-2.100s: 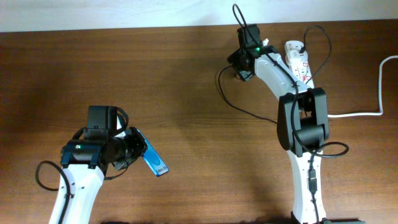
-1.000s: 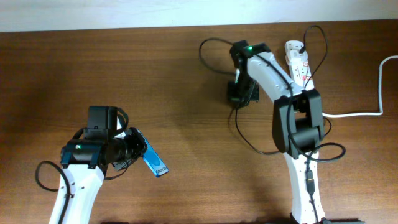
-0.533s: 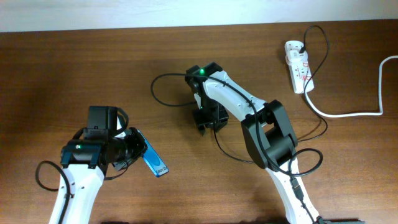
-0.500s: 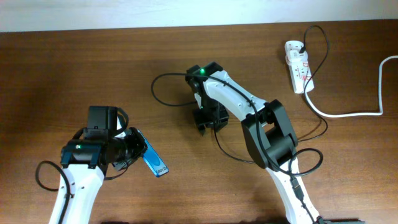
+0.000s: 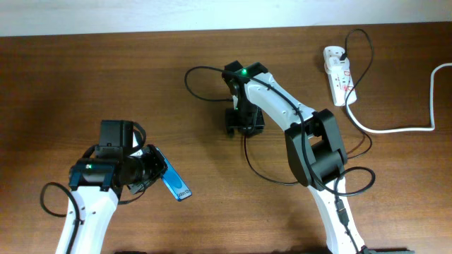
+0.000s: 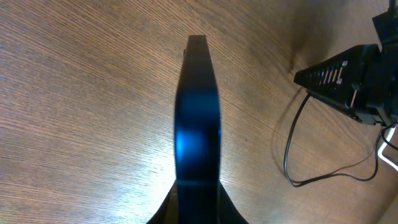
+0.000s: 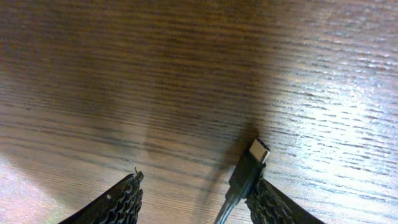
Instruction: Plug charger to phone and switch on socket
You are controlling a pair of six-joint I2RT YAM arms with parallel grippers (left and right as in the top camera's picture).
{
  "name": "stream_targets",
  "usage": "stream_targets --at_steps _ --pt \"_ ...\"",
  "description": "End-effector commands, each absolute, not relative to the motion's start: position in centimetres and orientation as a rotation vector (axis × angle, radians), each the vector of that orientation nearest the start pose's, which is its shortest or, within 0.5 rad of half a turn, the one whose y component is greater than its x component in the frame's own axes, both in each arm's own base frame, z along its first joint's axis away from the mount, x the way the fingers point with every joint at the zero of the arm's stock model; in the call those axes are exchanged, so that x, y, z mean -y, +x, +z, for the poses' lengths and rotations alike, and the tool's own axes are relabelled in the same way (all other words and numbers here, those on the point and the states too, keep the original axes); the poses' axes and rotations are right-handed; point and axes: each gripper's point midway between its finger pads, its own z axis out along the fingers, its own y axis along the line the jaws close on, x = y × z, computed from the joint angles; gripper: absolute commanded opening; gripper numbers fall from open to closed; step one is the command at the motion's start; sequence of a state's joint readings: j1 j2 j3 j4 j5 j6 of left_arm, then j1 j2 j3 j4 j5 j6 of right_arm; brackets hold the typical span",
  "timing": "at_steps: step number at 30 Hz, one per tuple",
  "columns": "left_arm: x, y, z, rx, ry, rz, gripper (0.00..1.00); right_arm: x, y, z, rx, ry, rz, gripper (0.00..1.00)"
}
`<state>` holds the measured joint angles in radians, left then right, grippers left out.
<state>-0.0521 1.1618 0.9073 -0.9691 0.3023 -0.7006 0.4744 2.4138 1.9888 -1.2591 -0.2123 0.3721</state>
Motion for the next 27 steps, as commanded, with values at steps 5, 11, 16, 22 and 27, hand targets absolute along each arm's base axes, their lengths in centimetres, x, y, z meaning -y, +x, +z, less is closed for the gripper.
stream_targets --at_steps 5,11,16,22,27 --pt "6.6 24.6 13.2 -2.74 -0.842 -0.615 0.0 -22.0 35.3 -2.9 -3.413 0.011 0.171 0.45" --pt "6.6 24.3 13.1 -2.751 -0.848 -0.611 0.0 -21.0 33.5 -4.2 -3.468 0.021 0.114 0.45" --pt "6.6 24.3 13.1 -2.751 -0.848 -0.611 0.0 -20.8 33.2 -4.8 -3.474 0.023 0.109 0.37" --pt "6.6 24.3 13.1 -2.751 -0.849 -0.611 0.0 -21.1 33.7 -5.9 -3.436 0.049 0.136 0.31" --pt "6.6 24.3 13.1 -2.751 -0.848 -0.611 0.0 -21.3 34.2 -6.0 -3.416 0.055 0.151 0.23"
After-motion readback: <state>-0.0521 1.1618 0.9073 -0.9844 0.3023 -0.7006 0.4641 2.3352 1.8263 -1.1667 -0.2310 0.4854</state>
